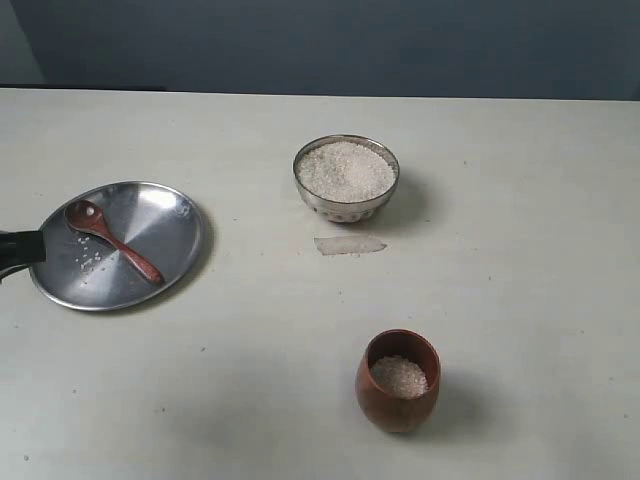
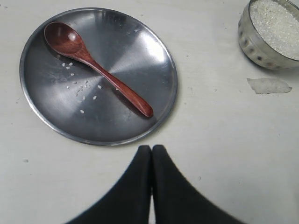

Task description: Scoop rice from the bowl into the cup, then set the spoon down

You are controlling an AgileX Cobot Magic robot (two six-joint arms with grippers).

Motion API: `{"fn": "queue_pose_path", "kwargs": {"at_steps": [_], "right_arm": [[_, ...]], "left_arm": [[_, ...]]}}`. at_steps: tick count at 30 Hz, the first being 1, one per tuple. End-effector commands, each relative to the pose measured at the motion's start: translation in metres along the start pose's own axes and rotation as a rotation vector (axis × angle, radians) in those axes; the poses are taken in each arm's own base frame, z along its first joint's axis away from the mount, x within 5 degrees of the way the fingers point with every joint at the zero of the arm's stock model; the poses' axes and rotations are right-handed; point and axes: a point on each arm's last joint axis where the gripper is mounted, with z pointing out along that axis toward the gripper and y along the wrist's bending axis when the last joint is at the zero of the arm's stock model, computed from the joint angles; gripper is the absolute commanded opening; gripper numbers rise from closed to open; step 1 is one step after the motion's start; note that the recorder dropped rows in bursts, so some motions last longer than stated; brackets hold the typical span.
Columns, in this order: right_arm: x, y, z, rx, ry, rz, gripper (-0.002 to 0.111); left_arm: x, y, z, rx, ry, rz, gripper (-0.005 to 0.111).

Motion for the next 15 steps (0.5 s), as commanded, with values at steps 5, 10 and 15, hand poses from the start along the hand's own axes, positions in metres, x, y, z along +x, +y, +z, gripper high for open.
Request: {"fn": "queue_pose_path", "kwargs": {"at_steps": [5,10,15], "right_arm": [[0.028,-0.003,0.013,0.072,-0.065,0.007,0.000],[0.033,-0.001,0.017,0.067,-0.128,-0.059,0.000],[0.036,-0.002,0.017,0.075,-0.101,-0.030,0.000]], "left_arm": [[-0.001,-0.001,0.000,0.003,0.001,0.007,0.000],[-0.001,-0.001,0.000,0.003,0.001,0.007,0.000],[-0.001,-0.001,0.000,0.003,0.001,0.007,0.000]]}}
